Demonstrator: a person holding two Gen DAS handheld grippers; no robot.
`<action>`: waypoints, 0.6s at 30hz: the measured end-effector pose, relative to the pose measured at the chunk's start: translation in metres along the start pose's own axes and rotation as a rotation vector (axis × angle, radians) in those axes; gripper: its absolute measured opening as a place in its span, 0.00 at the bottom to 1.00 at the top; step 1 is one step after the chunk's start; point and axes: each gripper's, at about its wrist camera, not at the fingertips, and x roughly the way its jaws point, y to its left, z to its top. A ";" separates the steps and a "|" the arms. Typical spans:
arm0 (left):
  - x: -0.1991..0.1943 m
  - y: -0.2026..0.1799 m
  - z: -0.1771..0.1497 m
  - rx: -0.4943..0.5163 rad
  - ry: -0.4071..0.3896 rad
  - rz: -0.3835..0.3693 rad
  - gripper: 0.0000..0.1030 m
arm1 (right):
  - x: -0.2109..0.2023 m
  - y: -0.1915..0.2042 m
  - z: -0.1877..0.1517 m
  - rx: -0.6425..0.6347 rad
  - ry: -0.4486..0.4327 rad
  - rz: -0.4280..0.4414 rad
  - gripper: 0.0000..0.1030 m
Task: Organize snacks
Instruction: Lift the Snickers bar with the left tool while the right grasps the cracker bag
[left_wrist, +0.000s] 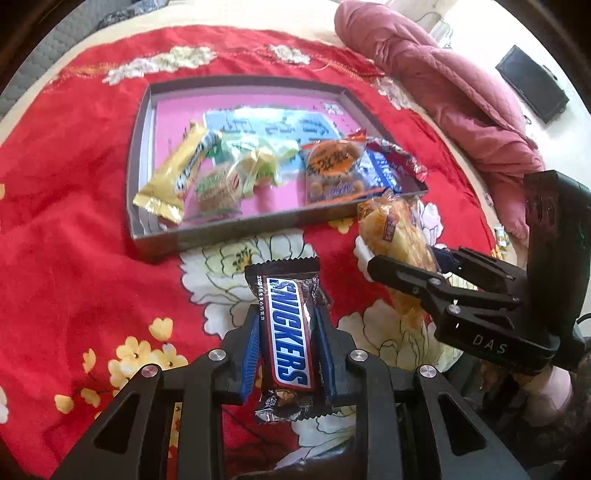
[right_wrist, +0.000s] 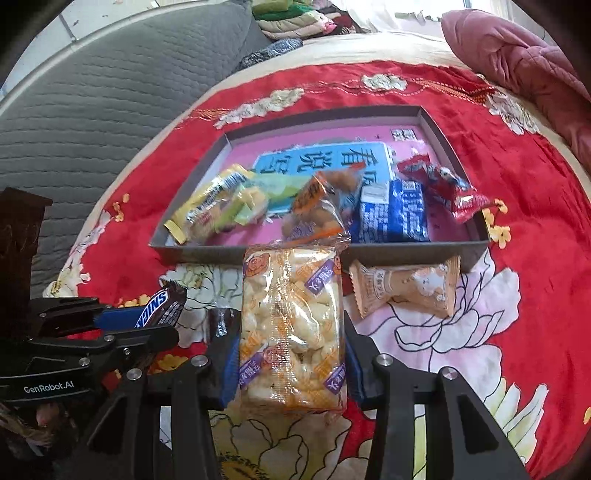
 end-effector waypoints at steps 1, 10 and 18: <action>-0.001 -0.001 0.001 0.003 -0.007 0.001 0.28 | -0.001 0.001 0.001 -0.002 -0.005 0.004 0.45; -0.007 -0.006 0.004 0.012 -0.047 -0.027 0.28 | -0.009 0.000 0.004 0.011 -0.043 0.016 0.45; -0.009 -0.007 0.005 0.017 -0.063 0.002 0.28 | -0.015 0.000 0.007 0.003 -0.069 0.010 0.45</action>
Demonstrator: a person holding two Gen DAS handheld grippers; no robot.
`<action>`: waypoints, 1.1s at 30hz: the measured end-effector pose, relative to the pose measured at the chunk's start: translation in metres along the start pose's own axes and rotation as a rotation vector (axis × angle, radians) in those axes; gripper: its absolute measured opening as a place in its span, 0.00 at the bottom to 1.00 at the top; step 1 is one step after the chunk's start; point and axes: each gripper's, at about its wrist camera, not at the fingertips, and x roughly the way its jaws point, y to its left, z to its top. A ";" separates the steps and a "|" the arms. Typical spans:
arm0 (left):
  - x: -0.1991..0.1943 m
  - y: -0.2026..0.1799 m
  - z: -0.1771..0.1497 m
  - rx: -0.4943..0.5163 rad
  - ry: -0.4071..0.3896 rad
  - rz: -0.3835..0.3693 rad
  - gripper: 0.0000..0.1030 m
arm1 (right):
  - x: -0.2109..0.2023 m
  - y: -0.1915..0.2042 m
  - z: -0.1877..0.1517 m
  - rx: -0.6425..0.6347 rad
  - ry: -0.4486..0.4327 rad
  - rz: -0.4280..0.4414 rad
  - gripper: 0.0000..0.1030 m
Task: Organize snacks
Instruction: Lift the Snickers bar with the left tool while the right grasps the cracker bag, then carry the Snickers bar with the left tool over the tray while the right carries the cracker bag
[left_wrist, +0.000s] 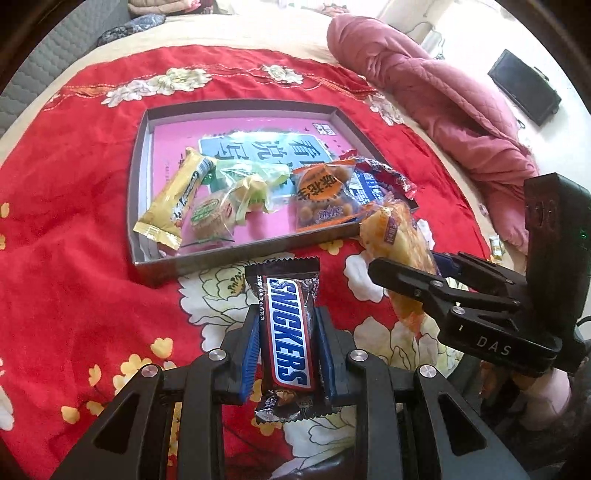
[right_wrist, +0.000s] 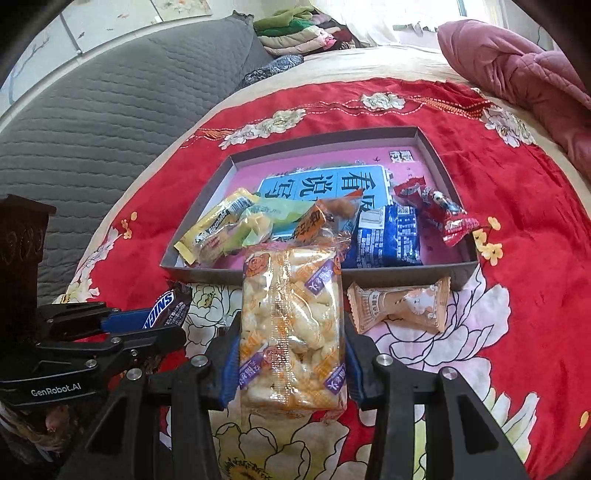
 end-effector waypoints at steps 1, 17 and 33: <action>0.000 0.000 0.001 0.000 -0.003 0.004 0.28 | -0.001 0.001 0.000 -0.003 -0.004 -0.002 0.45; -0.005 0.003 0.020 -0.034 -0.052 0.034 0.28 | -0.012 -0.008 0.013 0.016 -0.063 -0.013 0.45; -0.003 -0.012 0.043 -0.034 -0.076 0.027 0.28 | -0.022 -0.022 0.025 0.047 -0.111 -0.036 0.45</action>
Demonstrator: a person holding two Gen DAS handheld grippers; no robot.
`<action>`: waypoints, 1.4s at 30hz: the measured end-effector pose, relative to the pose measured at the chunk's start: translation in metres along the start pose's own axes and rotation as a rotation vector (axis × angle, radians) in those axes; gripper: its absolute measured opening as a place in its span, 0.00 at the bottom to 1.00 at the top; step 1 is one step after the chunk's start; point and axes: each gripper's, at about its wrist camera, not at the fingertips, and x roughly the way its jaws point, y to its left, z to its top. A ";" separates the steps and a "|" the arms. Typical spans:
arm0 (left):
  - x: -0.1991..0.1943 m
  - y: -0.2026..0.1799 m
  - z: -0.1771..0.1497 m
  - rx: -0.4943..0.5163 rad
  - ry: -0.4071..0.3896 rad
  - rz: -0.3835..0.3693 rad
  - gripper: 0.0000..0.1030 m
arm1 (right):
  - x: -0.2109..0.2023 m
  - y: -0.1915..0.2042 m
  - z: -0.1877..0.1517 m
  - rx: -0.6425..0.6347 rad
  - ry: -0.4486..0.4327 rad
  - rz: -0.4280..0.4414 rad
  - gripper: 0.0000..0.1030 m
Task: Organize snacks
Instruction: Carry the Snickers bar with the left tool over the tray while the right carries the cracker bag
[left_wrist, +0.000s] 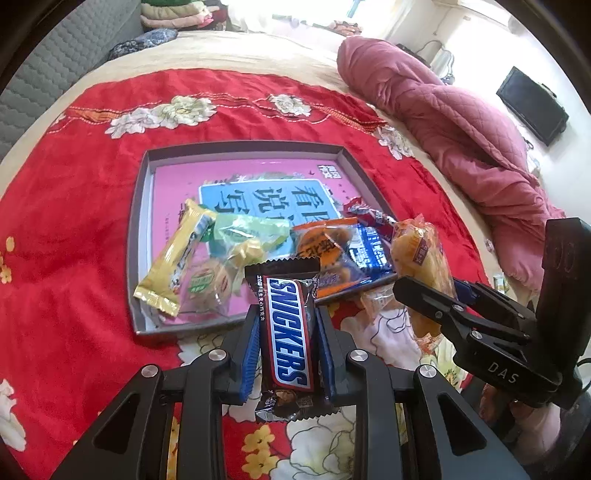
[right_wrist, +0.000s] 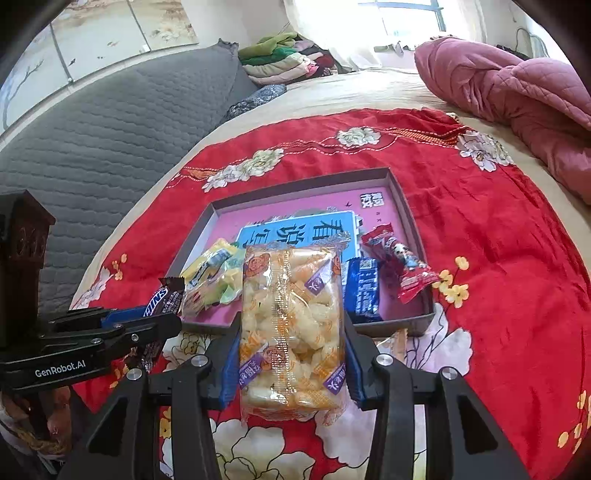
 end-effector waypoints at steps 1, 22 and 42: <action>0.000 -0.001 0.001 0.002 -0.001 -0.002 0.28 | -0.001 0.000 0.002 0.000 -0.003 -0.002 0.45; 0.010 -0.010 0.041 -0.032 -0.041 -0.022 0.28 | -0.011 -0.014 0.026 0.010 -0.064 -0.055 0.45; 0.018 0.008 0.068 -0.047 -0.079 -0.058 0.28 | -0.011 -0.020 0.053 0.035 -0.094 -0.116 0.45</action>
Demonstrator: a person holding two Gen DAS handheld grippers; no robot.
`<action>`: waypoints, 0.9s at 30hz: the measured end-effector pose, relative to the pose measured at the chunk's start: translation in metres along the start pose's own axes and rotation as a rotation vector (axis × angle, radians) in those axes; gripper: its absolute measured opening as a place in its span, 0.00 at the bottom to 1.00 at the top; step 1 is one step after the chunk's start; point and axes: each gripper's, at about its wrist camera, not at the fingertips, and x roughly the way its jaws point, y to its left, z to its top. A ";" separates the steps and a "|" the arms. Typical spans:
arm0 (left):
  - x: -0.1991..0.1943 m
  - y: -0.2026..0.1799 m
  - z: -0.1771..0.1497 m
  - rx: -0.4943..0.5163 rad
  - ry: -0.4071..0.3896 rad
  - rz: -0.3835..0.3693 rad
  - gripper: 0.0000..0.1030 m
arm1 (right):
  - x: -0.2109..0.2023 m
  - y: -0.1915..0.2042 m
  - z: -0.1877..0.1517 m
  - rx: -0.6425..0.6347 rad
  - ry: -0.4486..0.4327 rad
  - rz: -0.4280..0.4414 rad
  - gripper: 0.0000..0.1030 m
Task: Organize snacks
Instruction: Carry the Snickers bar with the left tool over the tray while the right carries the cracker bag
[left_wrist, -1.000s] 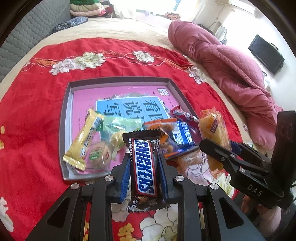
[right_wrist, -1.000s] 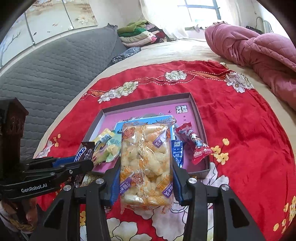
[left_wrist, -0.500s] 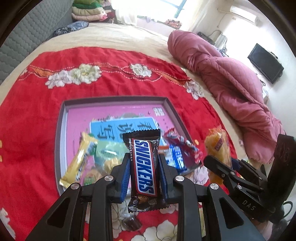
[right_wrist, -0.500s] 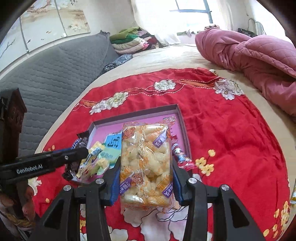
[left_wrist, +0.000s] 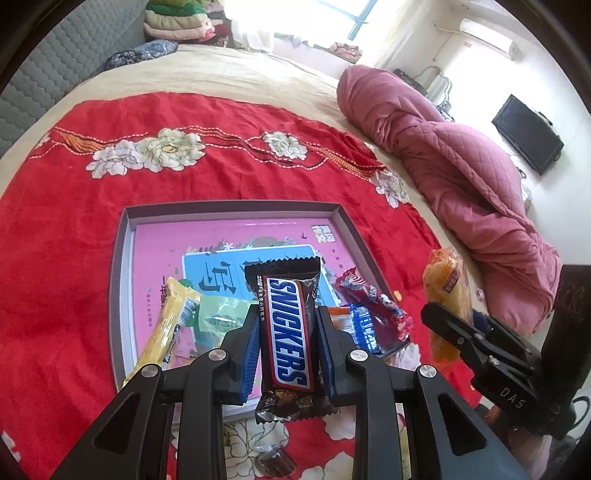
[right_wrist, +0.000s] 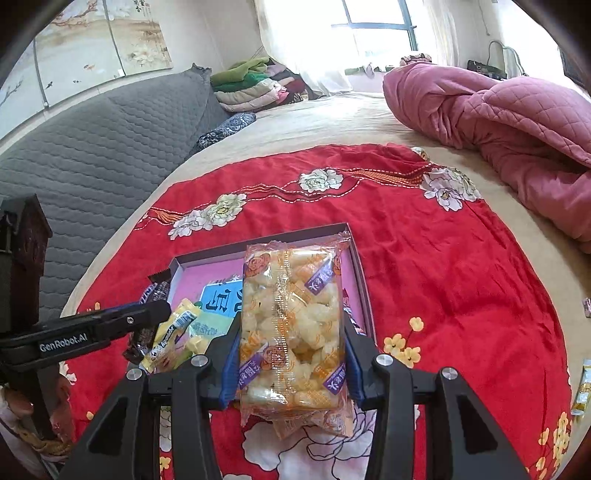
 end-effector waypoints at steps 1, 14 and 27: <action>0.001 0.001 0.000 -0.003 0.003 -0.003 0.28 | 0.002 0.002 0.001 -0.002 0.002 0.000 0.45; 0.030 0.010 -0.009 -0.018 0.071 -0.015 0.28 | 0.014 0.006 0.003 0.002 0.014 0.009 0.45; 0.049 0.009 -0.016 -0.004 0.118 -0.004 0.28 | 0.032 0.001 0.000 0.020 0.044 0.012 0.45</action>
